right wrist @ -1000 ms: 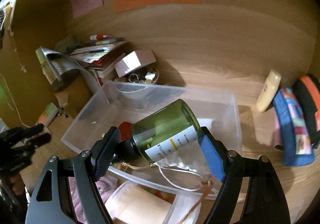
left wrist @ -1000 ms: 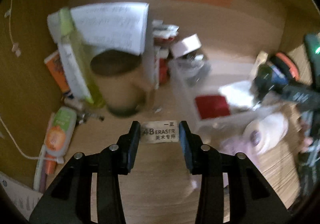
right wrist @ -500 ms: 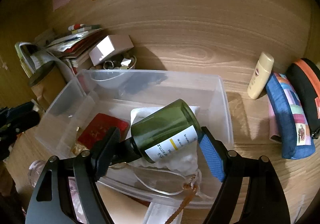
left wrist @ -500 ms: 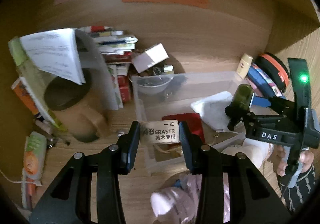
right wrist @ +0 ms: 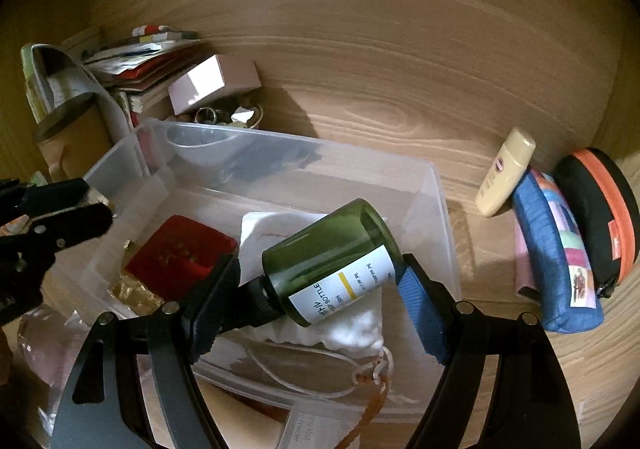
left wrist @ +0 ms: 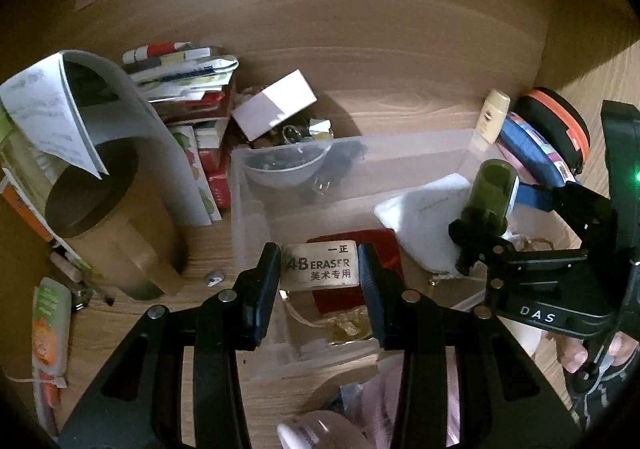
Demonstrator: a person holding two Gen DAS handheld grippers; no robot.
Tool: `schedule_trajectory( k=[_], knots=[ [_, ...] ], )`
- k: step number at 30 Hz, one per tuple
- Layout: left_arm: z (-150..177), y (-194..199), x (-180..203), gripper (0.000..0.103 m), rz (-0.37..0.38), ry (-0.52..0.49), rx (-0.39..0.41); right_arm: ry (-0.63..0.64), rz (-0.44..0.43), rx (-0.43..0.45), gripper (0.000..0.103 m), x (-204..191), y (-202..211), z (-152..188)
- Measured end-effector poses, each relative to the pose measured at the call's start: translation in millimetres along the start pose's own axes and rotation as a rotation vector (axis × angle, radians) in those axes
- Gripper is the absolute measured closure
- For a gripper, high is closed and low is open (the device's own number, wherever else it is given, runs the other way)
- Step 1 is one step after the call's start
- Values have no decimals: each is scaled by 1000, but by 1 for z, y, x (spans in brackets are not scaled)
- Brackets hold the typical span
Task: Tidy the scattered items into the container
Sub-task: 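Place the eraser and green bottle into the clear box, opening both grippers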
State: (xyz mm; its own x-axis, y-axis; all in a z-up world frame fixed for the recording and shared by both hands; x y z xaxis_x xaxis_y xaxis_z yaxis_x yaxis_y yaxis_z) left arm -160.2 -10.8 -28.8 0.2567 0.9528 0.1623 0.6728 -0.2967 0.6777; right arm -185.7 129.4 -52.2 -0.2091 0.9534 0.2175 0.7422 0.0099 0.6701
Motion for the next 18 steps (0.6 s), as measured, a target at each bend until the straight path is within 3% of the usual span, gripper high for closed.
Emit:
schedule_trajectory(
  k=[6,13,16,18],
  knots=[
    [2,-6,-4,64,9,13,-13,-11,-5,-15,24,1,-1,0],
    [2,-3,1,63,-6,-9,8,25,33,39,19,-5,10,-2],
    [1,2,0,55,-11,-3,24,36,53,71,17,-7,16,-3],
    [0,6,-1,54,-16,-4,44,37,66,90,16,-7,19,-4]
  ],
)
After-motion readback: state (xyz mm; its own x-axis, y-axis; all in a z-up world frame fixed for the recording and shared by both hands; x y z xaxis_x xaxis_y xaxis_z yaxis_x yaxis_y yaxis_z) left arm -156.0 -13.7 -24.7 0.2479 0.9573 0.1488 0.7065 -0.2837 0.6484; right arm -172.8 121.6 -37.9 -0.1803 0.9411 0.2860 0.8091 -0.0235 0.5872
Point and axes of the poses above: each gripper's, at about its wrist camera, not at the fingertips, and y roughly against the way its jaws point, x to its right, z to its underside, the point moved 4 cm from there along -y, roughly the way its jaws point, and after that the axes turned 12 degrees about z, right-handed, at the moved point
